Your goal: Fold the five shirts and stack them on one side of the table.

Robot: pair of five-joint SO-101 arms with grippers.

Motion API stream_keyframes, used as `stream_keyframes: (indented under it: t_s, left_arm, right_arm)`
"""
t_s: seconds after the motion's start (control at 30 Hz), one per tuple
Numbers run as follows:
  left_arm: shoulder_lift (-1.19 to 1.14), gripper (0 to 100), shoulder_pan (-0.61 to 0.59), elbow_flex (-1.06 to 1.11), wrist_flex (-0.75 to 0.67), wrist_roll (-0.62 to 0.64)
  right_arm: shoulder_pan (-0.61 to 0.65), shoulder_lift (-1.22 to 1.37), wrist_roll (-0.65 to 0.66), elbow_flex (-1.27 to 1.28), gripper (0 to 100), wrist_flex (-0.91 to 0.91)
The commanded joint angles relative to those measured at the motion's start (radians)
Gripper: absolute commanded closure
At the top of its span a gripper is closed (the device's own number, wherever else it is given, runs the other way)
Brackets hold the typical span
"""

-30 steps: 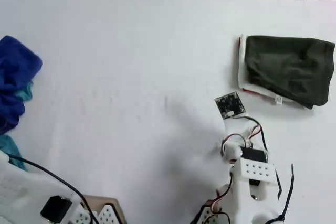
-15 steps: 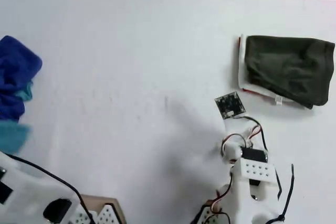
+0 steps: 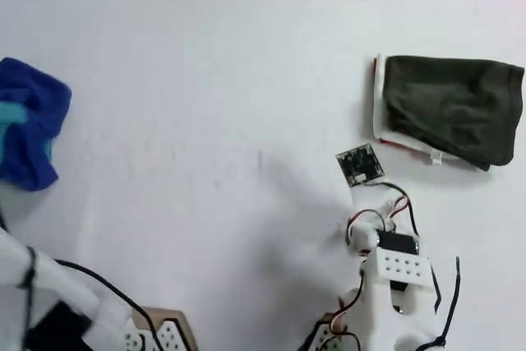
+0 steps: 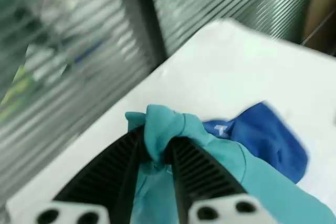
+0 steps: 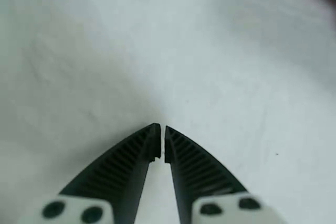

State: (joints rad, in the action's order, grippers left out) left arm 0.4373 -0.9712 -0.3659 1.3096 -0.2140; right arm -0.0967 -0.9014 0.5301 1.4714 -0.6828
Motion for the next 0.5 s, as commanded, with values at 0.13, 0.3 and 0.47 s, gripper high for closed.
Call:
stream_keyframes:
  t_s: [0.13,0.3,0.47]
  left_arm:
    - [0.23,97,0.236,-0.05,-0.054,0.006]
    - [0.255,97,0.333,-0.054,-0.112,0.012]
    - [0.25,97,0.482,-0.05,-0.127,0.014]
  right_arm:
    - [0.005,-0.022,0.006,-0.003,97.8,0.008]
    - [0.005,-0.022,0.006,-0.003,97.8,0.008]
    - [0.005,-0.022,0.006,-0.003,97.8,0.008]
